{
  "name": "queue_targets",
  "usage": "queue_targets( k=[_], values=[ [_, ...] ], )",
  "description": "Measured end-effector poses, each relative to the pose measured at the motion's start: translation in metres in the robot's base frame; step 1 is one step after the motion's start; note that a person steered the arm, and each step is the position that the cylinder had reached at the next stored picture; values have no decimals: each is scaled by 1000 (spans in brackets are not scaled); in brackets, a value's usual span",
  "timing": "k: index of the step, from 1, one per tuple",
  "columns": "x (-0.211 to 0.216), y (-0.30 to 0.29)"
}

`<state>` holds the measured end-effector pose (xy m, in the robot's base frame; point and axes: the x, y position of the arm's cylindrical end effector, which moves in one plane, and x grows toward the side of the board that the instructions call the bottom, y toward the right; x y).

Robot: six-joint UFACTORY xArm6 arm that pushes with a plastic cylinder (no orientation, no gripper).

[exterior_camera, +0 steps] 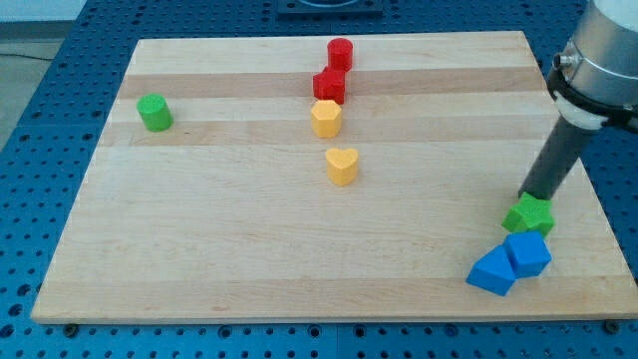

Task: Point arm on top right to green circle

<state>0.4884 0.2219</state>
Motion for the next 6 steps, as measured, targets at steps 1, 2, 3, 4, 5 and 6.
queue_targets(
  k=[1, 2, 3, 4, 5, 6],
  values=[
    [-32, -73],
    [-92, -109],
    [-100, -184],
    [-65, -222],
    [-71, -322],
    [-116, -376]
  ],
)
